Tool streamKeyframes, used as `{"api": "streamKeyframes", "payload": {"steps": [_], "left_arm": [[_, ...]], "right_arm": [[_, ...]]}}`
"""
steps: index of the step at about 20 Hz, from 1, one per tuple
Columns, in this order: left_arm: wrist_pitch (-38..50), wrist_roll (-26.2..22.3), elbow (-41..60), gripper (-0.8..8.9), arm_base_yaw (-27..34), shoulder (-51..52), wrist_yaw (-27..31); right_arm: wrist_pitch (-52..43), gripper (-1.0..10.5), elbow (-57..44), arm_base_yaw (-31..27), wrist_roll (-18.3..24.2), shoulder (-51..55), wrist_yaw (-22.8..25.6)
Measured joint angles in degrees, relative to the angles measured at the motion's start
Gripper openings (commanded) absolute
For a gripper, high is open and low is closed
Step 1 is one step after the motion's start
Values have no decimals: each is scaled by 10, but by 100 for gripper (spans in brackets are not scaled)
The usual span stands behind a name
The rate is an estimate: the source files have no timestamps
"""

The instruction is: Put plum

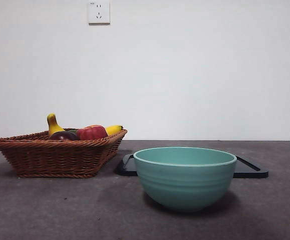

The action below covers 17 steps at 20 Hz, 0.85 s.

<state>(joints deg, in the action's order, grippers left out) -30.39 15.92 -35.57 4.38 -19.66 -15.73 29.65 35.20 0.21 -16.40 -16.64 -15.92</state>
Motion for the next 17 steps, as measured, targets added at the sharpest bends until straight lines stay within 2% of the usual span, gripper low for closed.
{"api": "streamKeyframes", "payload": {"steps": [9, 14, 17], "left_arm": [[-161, -118, -135, 14, -11, -119, -113], [-240, -172, -183, 14, -32, -160, -151], [-282, -198, -191, 14, -47, -175, -160]], "right_arm": [[198, 5, 177, 5, 107, -165, -102], [271, 5, 221, 35, 164, -221, -137], [304, 5, 227, 70, 195, -239, -140]]}}
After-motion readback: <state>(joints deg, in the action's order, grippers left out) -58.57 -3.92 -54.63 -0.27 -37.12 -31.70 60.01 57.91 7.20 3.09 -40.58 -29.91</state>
